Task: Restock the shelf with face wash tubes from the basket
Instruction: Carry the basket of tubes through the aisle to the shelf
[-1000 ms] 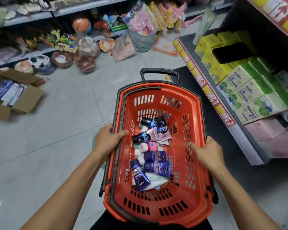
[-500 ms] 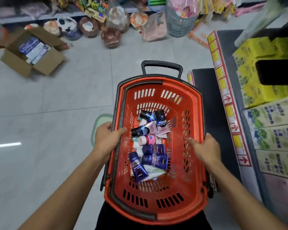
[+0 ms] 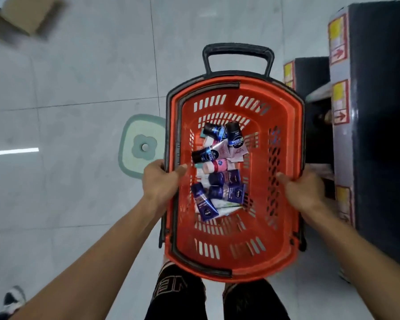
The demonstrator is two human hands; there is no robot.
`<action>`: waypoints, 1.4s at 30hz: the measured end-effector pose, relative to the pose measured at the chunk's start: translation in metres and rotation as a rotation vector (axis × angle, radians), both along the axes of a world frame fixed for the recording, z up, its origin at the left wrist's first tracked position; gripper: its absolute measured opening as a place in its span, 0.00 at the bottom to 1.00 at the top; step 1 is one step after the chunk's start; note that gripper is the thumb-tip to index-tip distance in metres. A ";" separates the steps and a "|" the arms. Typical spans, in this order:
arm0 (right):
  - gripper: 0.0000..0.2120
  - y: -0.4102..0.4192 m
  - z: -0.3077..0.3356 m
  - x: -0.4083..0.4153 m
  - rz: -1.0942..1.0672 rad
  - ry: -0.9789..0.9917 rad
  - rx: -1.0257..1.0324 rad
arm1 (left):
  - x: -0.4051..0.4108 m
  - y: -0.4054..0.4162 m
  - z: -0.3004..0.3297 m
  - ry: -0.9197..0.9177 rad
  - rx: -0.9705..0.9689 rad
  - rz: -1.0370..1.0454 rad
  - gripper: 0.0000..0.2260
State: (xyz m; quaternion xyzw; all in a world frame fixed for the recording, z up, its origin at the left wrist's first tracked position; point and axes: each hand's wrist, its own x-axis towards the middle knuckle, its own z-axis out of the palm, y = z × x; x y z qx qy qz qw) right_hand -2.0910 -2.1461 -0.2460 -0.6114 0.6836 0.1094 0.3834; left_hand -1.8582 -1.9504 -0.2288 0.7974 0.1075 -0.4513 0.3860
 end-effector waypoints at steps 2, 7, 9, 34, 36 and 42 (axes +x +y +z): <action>0.22 -0.001 -0.037 0.000 0.016 0.025 0.031 | -0.001 -0.001 -0.037 0.005 0.027 -0.003 0.13; 0.19 -0.015 -0.122 0.002 0.037 0.036 0.011 | 0.001 -0.012 -0.120 0.051 0.069 -0.044 0.17; 0.18 -0.023 -0.150 0.001 0.023 0.035 0.029 | 0.001 -0.018 -0.148 0.073 0.072 -0.074 0.16; 0.28 -0.086 -0.329 -0.003 -0.055 0.139 -0.038 | -0.019 -0.074 -0.306 0.188 -0.019 -0.182 0.20; 0.29 -0.087 -0.330 -0.001 -0.057 0.143 -0.031 | -0.017 -0.073 -0.303 0.175 -0.014 -0.196 0.21; 0.38 -0.076 -0.304 0.010 -0.077 0.154 0.029 | -0.009 -0.081 -0.277 0.184 0.014 -0.222 0.28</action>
